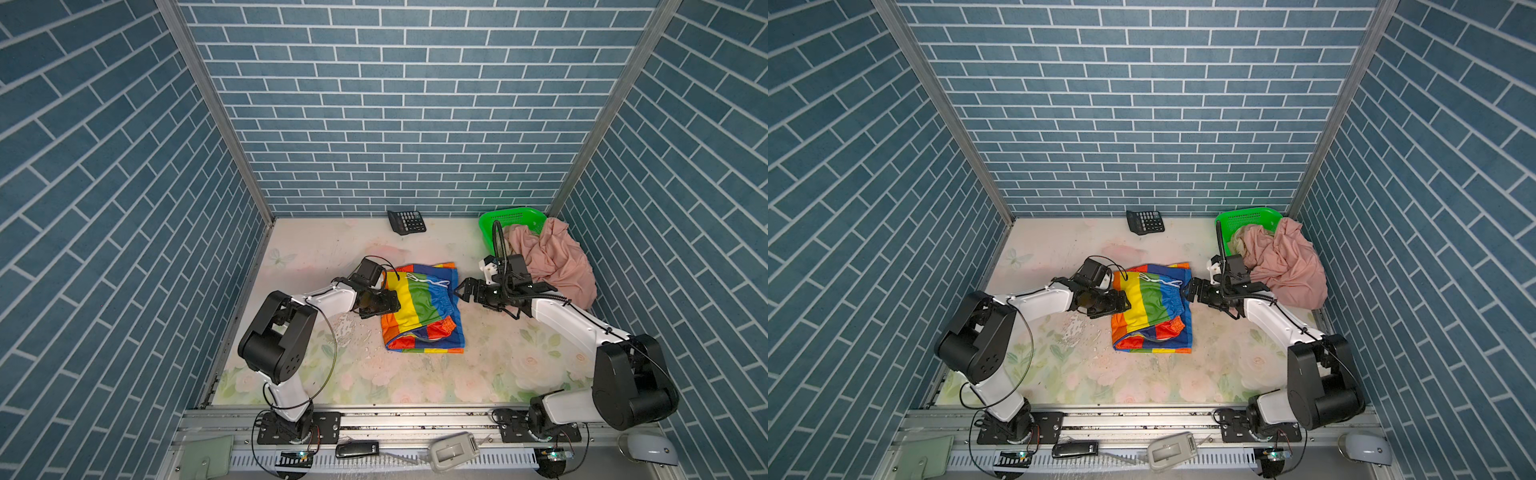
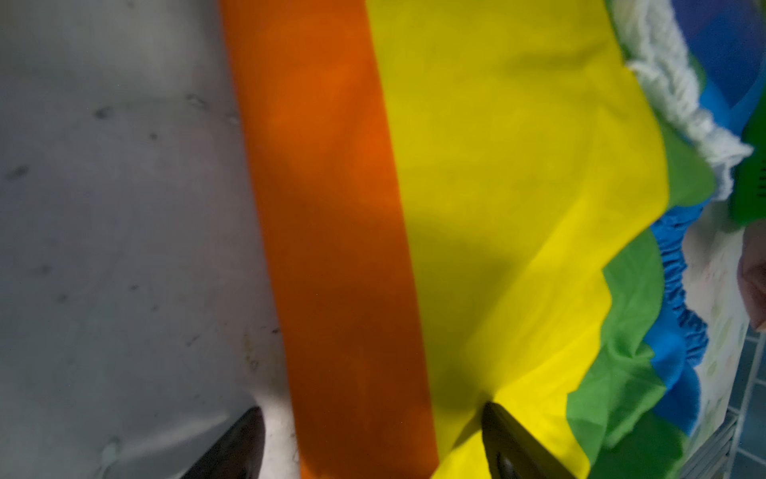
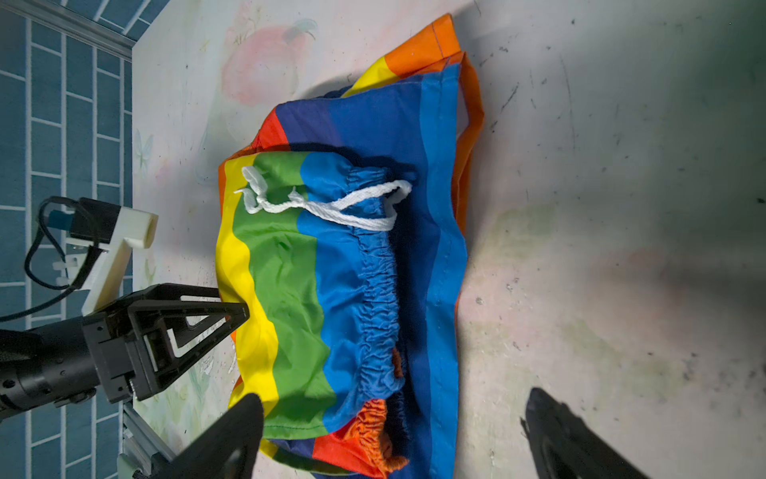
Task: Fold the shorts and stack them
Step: 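Carry the folded rainbow shorts to the table corner with left gripper while right gripper withdraws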
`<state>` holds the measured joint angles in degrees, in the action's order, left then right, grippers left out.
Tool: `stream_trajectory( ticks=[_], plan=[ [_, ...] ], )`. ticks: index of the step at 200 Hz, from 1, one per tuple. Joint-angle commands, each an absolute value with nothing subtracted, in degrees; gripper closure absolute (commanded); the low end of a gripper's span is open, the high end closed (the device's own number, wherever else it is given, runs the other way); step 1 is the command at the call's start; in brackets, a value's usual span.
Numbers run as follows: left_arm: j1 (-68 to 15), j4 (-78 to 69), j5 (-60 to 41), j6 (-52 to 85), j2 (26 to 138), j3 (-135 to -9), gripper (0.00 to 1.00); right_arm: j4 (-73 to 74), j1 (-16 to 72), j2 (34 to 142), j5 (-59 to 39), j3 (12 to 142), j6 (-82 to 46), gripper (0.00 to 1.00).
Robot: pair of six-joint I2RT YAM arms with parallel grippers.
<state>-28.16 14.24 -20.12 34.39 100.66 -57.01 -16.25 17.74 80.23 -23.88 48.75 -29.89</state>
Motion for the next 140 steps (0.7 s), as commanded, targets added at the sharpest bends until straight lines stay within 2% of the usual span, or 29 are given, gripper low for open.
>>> stream_trajectory(
  ticks=[1,17,23,49,78,110,140],
  plan=[
    [-28.6,13.8,-22.9,33.8,103.6,-58.0,0.38,-15.7,17.2,79.0,-25.0,47.9,-28.3,0.01],
    [-28.6,12.4,-24.0,33.9,104.9,-58.5,0.60,-15.3,17.0,79.3,-25.2,47.7,-28.4,0.01],
    [-28.6,12.3,-24.2,33.9,105.1,-58.7,0.62,-15.2,17.0,79.3,-25.3,47.8,-28.3,0.01],
    [-27.9,17.5,-22.7,30.6,105.4,-62.5,1.00,-15.2,17.0,79.6,-25.3,48.2,-28.4,0.01],
    [-24.6,31.2,-16.1,23.4,104.0,-69.8,1.00,-14.2,17.4,80.1,-26.1,48.6,-28.9,0.01],
    [-15.9,45.6,-1.1,16.8,102.9,-78.0,1.00,-12.1,20.6,82.7,-25.9,49.8,-30.1,0.01],
    [-7.7,49.7,13.3,9.4,102.8,-83.9,1.00,-10.0,25.3,86.9,-25.4,53.0,-31.0,0.01]
  ],
)
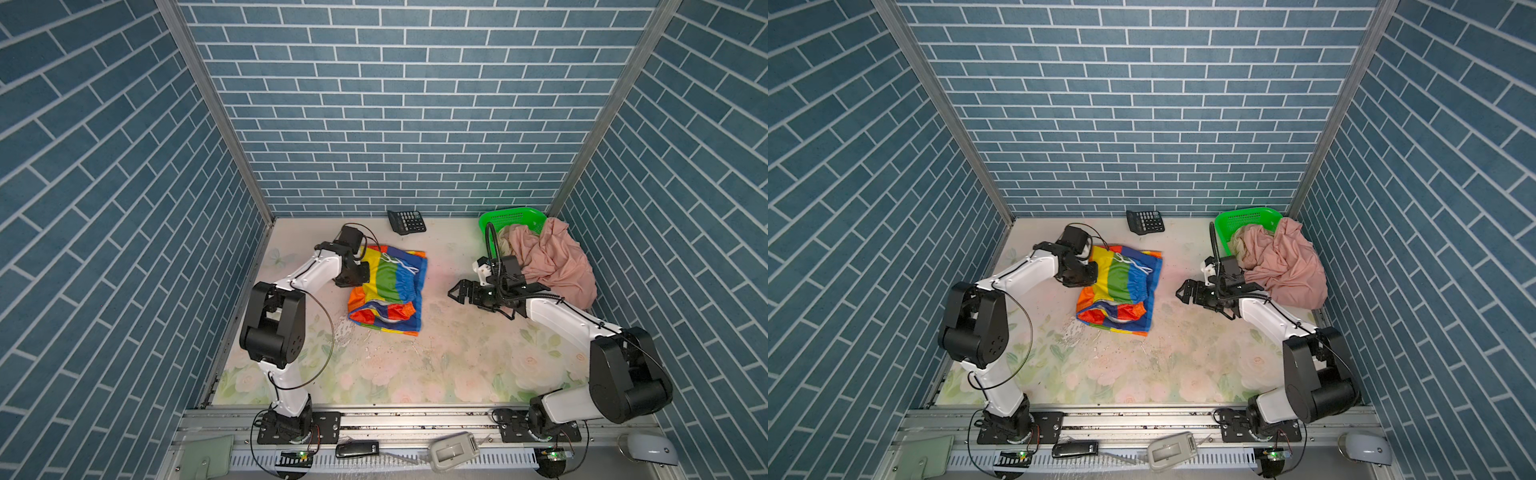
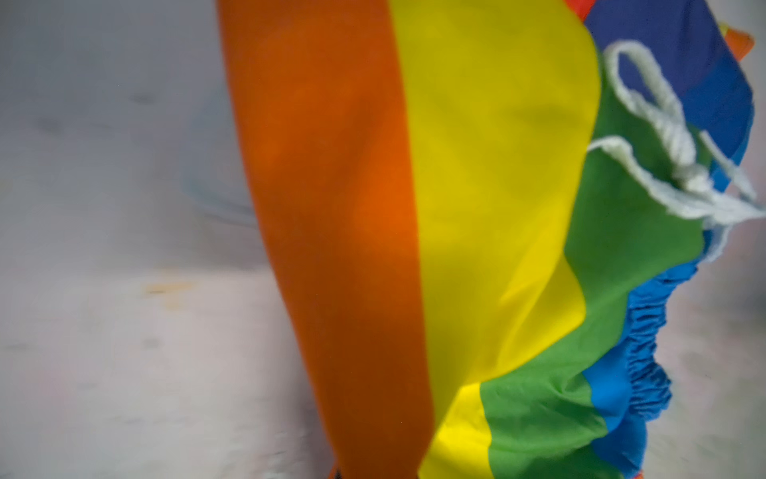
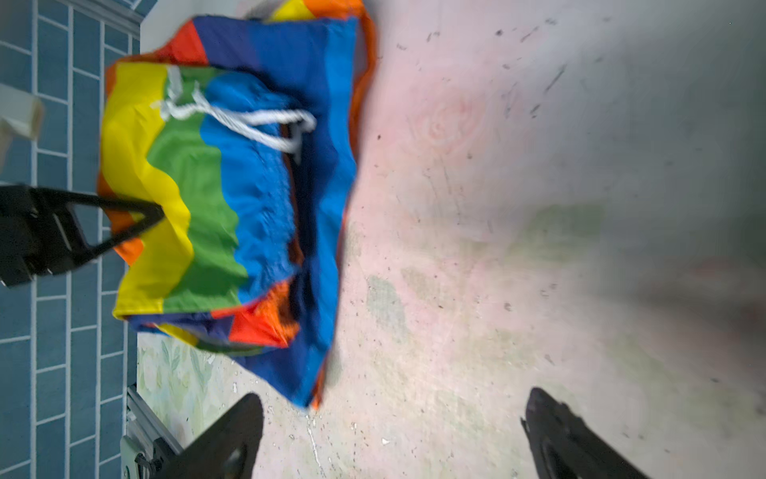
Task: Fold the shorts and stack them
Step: 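Carry the folded rainbow shorts to the table corner with left gripper while right gripper withdraws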
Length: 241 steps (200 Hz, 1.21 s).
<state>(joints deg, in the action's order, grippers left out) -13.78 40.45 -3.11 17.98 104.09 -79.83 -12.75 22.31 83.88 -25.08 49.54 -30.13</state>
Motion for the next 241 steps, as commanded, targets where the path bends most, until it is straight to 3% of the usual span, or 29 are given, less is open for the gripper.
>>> stream_trajectory(
  ticks=[1,40,81,152,210,214,221,241],
  plan=[
    [-7.3,49.7,13.3,9.3,103.0,-84.1,1.00,-9.9,25.5,87.1,-25.4,53.2,-31.0,0.01],
    [2.4,47.0,19.8,0.3,111.2,-94.9,1.00,-8.4,30.6,95.7,-26.7,61.9,-32.2,0.01],
    [4.4,40.5,27.9,-11.7,120.7,-104.0,1.00,-7.7,33.9,104.8,-29.0,72.2,-33.3,0.01],
    [10.2,46.3,27.9,-13.3,137.8,-124.2,1.00,-12.4,33.8,113.0,-30.4,81.3,-30.2,0.01],
    [11.0,43.9,32.0,-17.1,139.9,-126.1,1.00,-12.9,32.1,115.0,-32.3,83.3,-31.1,0.01],
    [11.1,44.1,32.0,-16.9,140.0,-126.2,0.94,-13.0,32.0,114.8,-32.4,83.2,-31.1,0.01],
    [11.0,44.8,32.4,-16.4,139.8,-126.5,0.75,-13.1,31.6,114.3,-32.4,82.9,-31.0,0.01],
    [11.0,47.1,33.2,-13.1,138.0,-126.9,0.33,-13.3,29.8,111.3,-32.2,81.2,-31.3,0.01]
  ],
)
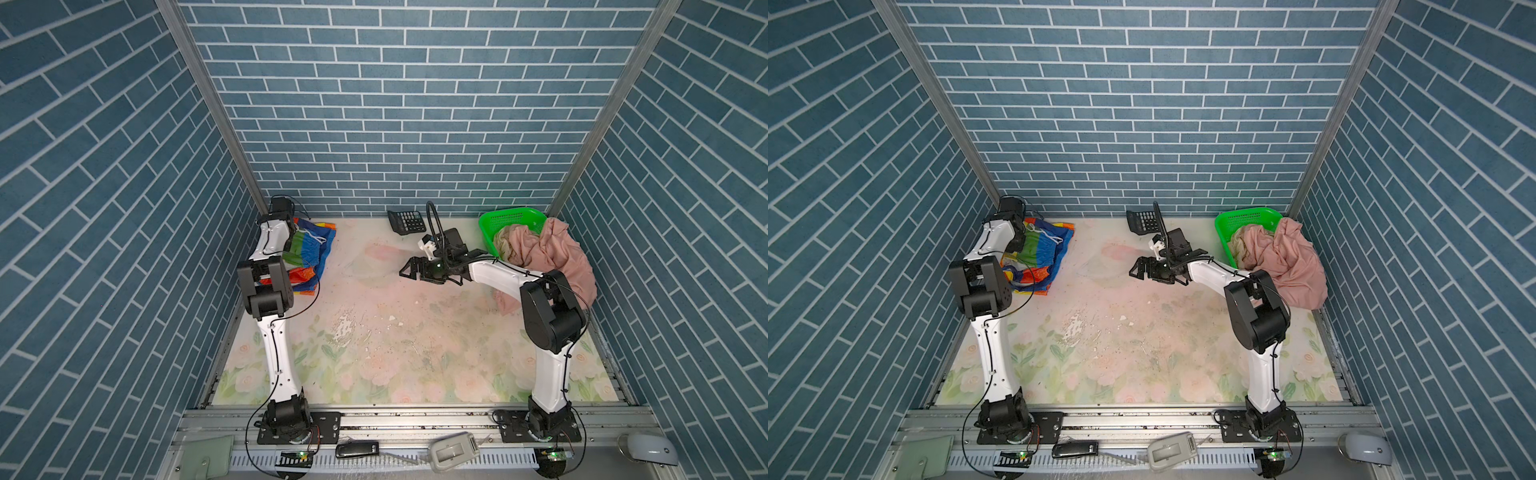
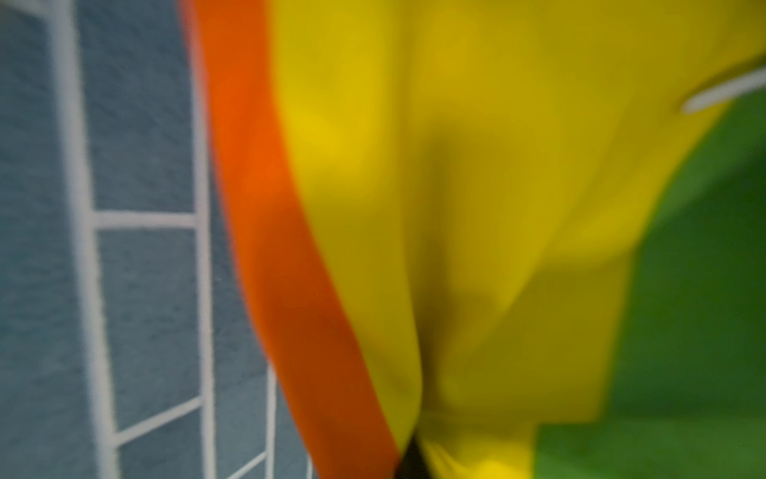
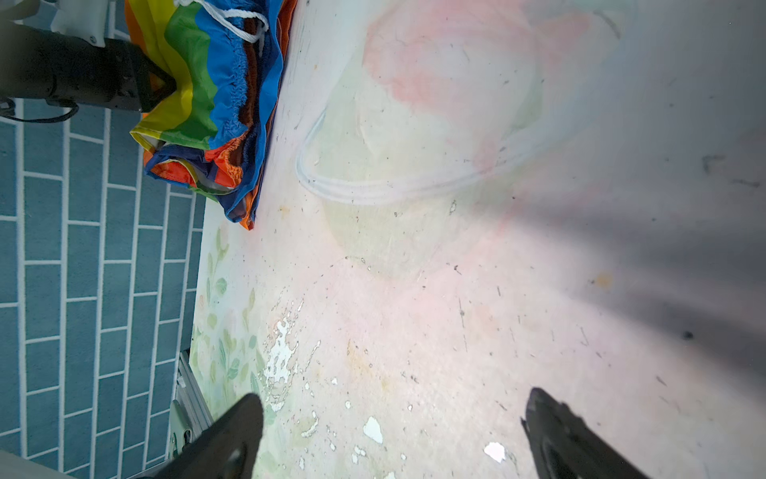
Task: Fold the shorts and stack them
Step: 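Carry the folded rainbow shorts to the table corner with left gripper while right gripper withdraws, then grasp the pink shorts in the green basket with right gripper and pull them out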
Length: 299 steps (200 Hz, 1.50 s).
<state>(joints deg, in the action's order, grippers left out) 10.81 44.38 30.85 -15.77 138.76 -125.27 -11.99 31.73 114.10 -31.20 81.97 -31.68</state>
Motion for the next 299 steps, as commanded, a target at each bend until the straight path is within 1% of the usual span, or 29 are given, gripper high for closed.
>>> stream_trajectory(
  ticks=[1,2,7,8,10,12,14,39,53,66,89,116,126,146,159,180,201,226,228,251,260,270,275,283,288,294,299],
  plan=[
    [11.0,47.3,33.2,-12.9,137.9,-127.0,0.31,-13.3,29.6,111.1,-32.1,81.1,-31.3,0.01],
    [11.0,47.5,33.1,-12.6,137.7,-127.0,0.30,-13.3,29.5,110.8,-32.1,81.0,-31.4,0.01],
    [10.9,48.3,32.9,-11.6,137.0,-127.0,0.16,-13.4,28.9,109.7,-32.0,80.5,-31.4,0.01],
    [10.9,48.5,33.0,-11.3,136.8,-127.0,0.14,-13.5,28.7,109.4,-32.0,80.4,-31.4,0.01],
    [11.0,48.9,32.8,-11.0,136.5,-127.1,0.05,-13.8,28.5,108.9,-31.9,80.3,-31.4,0.01],
    [10.9,49.2,32.5,-10.6,136.0,-127.1,0.02,-14.0,28.2,108.4,-31.7,80.1,-31.4,0.01],
    [11.0,49.6,32.3,-10.1,135.7,-127.1,0.01,-14.2,27.9,107.9,-31.5,80.0,-31.3,0.01],
    [9.7,52.7,28.1,-6.2,129.8,-126.3,0.01,-19.7,23.8,100.2,-28.2,78.9,-29.2,0.01],
    [7.0,52.5,27.4,-6.0,125.2,-124.1,0.01,-23.2,21.0,94.8,-24.6,78.0,-27.6,0.01],
    [2.6,50.8,27.8,-6.6,120.3,-120.9,0.00,-27.1,17.9,89.7,-19.3,77.3,-26.2,0.01],
    [-8.2,45.4,29.9,-9.3,111.7,-114.8,0.00,-33.3,10.3,83.0,-11.5,76.3,-24.8,0.01],
    [-23.6,38.3,35.0,-13.9,106.6,-110.5,0.00,-34.2,1.0,77.6,-7.6,71.7,-25.4,0.01],
    [-28.7,36.8,36.4,-13.6,106.6,-110.5,0.00,-34.3,-1.5,76.9,-6.5,70.2,-24.9,0.01],
    [-37.1,36.6,34.5,-11.2,108.0,-111.7,0.00,-34.9,-5.4,78.1,-4.1,68.8,-23.3,0.01],
    [-41.3,36.0,30.7,-9.5,109.3,-111.9,0.00,-35.0,-7.2,80.1,-4.7,68.5,-23.0,0.01],
    [-46.2,35.1,27.3,-6.1,111.8,-112.5,0.00,-34.1,-7.9,83.3,-7.1,68.2,-23.2,0.01],
    [-48.6,34.5,24.0,-3.5,114.0,-113.5,0.00,-31.4,-8.0,87.0,-7.9,68.4,-23.9,0.02],
    [-50.0,35.6,20.4,-1.1,115.7,-115.3,0.00,-29.9,-7.9,92.7,-9.2,70.7,-23.9,0.15],
    [-50.1,35.6,20.2,-1.0,115.8,-115.4,0.00,-29.8,-7.9,93.2,-9.3,70.8,-23.9,0.18],
    [-51.2,34.1,17.2,1.5,116.2,-114.4,0.00,-28.7,-7.9,95.3,-10.1,71.5,-24.6,0.35],
    [-51.9,33.7,17.7,2.0,116.4,-114.0,0.00,-28.0,-8.0,95.4,-10.7,71.4,-24.9,0.43],
    [-52.5,33.3,19.1,2.0,116.5,-113.8,0.00,-27.8,-7.9,95.2,-10.7,71.4,-25.0,0.56],
    [-52.7,33.2,19.5,1.9,116.5,-113.6,0.00,-27.8,-7.8,95.0,-10.2,71.6,-24.9,0.70],
    [-52.9,32.9,19.7,1.8,116.3,-113.5,0.01,-28.4,-7.8,94.5,-9.6,72.2,-24.3,0.87],
    [-53.0,32.9,19.8,1.7,116.1,-113.3,0.00,-28.7,-7.8,94.1,-9.5,72.7,-24.2,0.94],
    [-53.1,32.9,20.1,1.5,115.7,-113.3,0.01,-29.2,-7.8,93.5,-9.4,73.4,-23.8,0.99],
    [-53.2,32.7,20.4,1.4,115.3,-113.1,0.00,-29.6,-7.8,93.0,-9.0,74.2,-23.5,1.00]
  ],
)
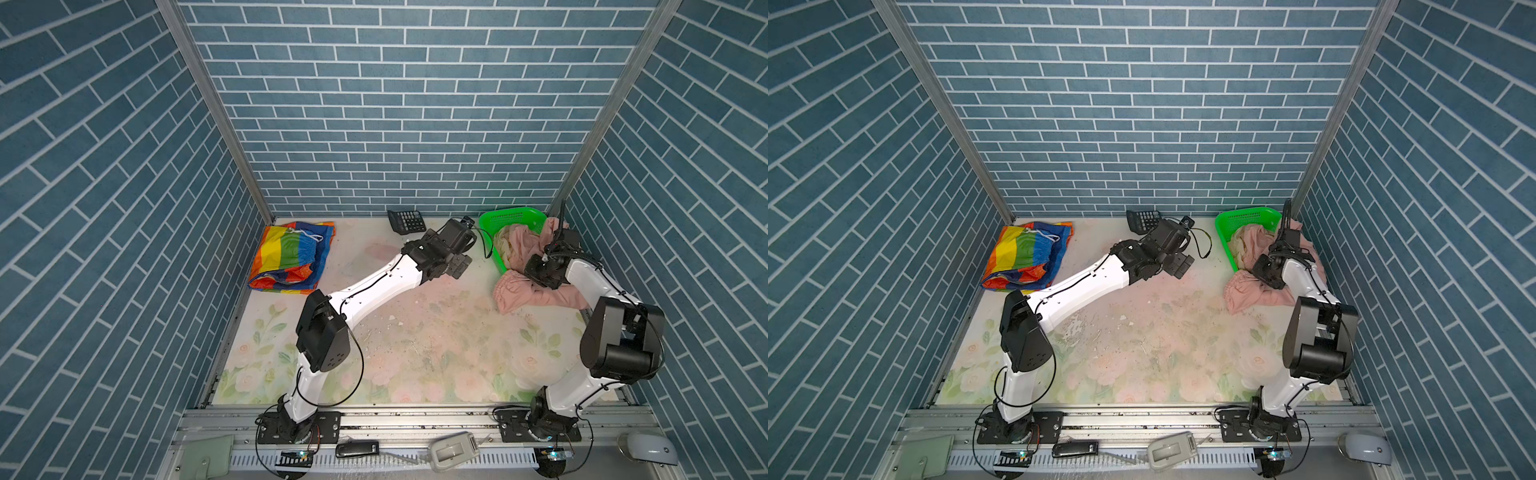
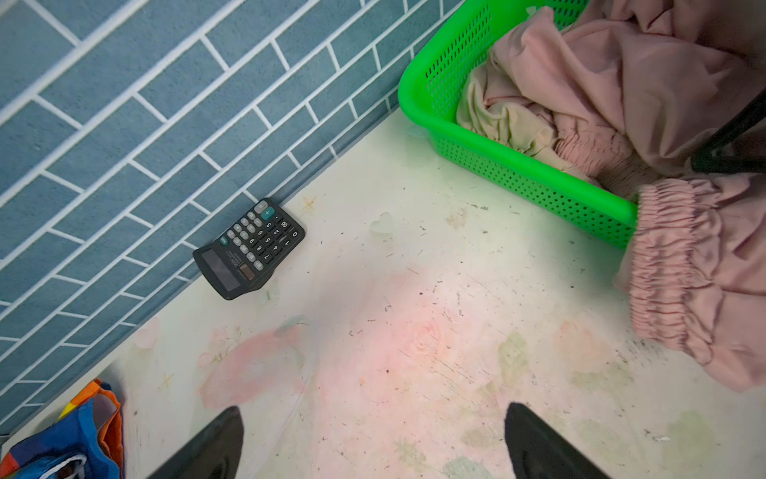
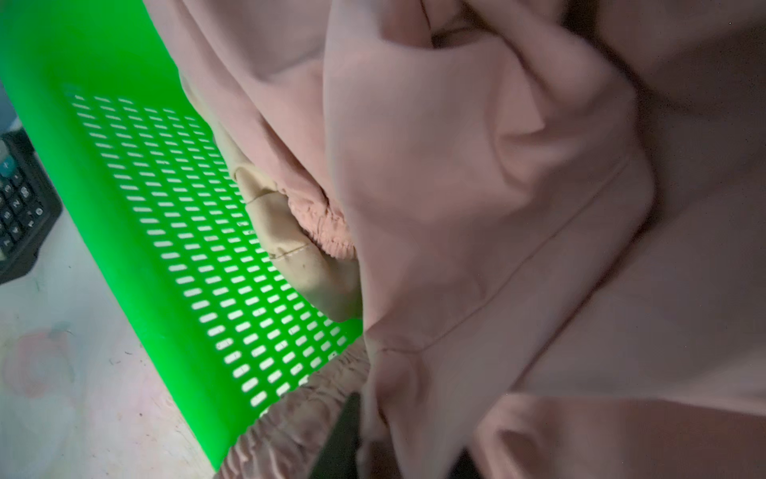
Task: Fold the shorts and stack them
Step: 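Grasp the pink shorts in the green basket with right gripper and pull them out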
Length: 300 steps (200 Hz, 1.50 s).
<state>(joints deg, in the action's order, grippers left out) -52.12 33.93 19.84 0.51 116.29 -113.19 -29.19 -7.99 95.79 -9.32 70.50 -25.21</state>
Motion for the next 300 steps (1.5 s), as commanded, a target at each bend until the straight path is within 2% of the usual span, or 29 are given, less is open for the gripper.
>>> stream_trajectory(
  ticks=[1,38,66,86,122,151,168,190,219,247,278,300],
  plan=[
    [-53.2,32.7,20.4,1.3,115.2,-113.1,0.00,-29.7,-7.8,92.9,-9.0,74.4,-23.5,1.00],
    [-53.0,33.1,23.9,-0.1,112.3,-112.6,0.00,-30.2,-7.6,88.3,-13.1,81.2,-25.6,1.00],
    [-52.8,34.8,26.4,0.9,109.7,-112.6,0.00,-30.9,-4.0,85.1,-16.4,88.9,-27.1,1.00],
    [-51.4,34.9,26.5,4.8,106.1,-110.4,0.00,-31.6,2.5,84.2,-17.8,96.2,-27.2,1.00],
    [-43.0,34.3,16.4,15.7,96.9,-100.6,0.00,-32.2,19.1,85.8,-21.5,108.1,-25.0,1.00],
    [-37.0,30.8,15.0,19.8,85.4,-88.0,0.01,-29.5,29.4,86.8,-25.0,108.1,-22.5,1.00],
    [-33.6,28.9,14.4,21.6,78.7,-81.4,0.00,-28.8,30.8,88.2,-26.4,103.7,-22.9,1.00],
    [-31.2,28.4,13.7,22.7,73.2,-75.3,0.00,-26.7,30.3,89.3,-22.2,92.3,-25.4,1.00],
    [-30.8,29.7,12.1,23.4,70.4,-70.0,0.00,-27.2,29.0,93.8,-19.2,80.6,-28.2,0.83],
    [-30.8,27.9,8.3,26.1,68.3,-63.7,0.00,-26.1,28.7,94.7,-17.5,72.5,-28.0,0.46],
    [-30.8,24.2,2.2,28.8,68.9,-57.1,0.00,-26.4,28.7,89.8,-16.6,65.9,-26.5,0.03],
    [-30.8,22.0,1.2,29.6,70.5,-54.2,0.00,-25.9,28.7,84.8,-14.9,60.1,-25.8,0.01]
  ],
)
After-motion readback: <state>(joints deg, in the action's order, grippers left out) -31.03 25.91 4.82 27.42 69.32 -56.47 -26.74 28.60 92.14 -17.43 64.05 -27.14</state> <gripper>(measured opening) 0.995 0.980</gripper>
